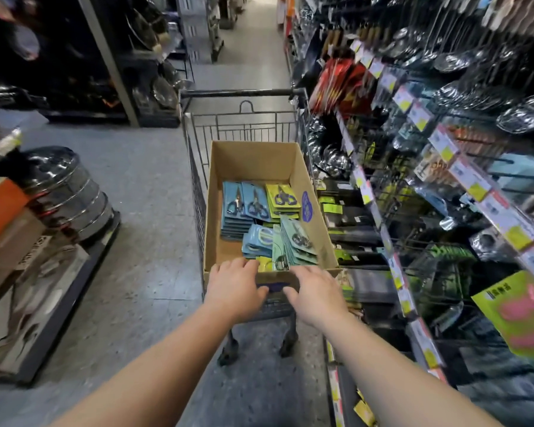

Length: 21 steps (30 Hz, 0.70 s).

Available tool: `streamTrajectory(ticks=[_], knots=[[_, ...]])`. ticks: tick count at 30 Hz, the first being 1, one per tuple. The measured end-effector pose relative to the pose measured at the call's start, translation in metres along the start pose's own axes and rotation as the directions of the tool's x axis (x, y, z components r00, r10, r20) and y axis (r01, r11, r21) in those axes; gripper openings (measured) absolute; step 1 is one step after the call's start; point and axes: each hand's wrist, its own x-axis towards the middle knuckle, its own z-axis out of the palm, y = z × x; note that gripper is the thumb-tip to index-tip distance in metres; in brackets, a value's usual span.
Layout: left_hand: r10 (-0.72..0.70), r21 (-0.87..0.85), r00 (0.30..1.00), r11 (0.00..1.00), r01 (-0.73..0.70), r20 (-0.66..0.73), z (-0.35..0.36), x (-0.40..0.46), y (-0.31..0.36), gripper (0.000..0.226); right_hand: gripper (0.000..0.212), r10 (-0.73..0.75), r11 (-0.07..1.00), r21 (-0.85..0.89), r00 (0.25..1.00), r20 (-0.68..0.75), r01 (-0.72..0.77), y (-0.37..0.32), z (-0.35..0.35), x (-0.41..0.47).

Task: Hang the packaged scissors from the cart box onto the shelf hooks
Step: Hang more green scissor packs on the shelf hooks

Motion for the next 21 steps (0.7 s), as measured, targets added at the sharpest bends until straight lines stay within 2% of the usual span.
streamTrajectory(ticks=[9,21], knots=[[0.069,0.004,0.992,0.998,-0.069,0.104,0.012,0.099,-0.013,0.051,0.048,0.114,0.994,-0.004,0.990,0.088,-0.114,0.017,0.006,0.080],[0.219,0.027,0.930,0.971,-0.237,0.294,0.029,0.230,-0.039,0.058,0.053,0.332,0.939,0.008,0.916,0.227,-0.343,0.023,0.025,0.186]])
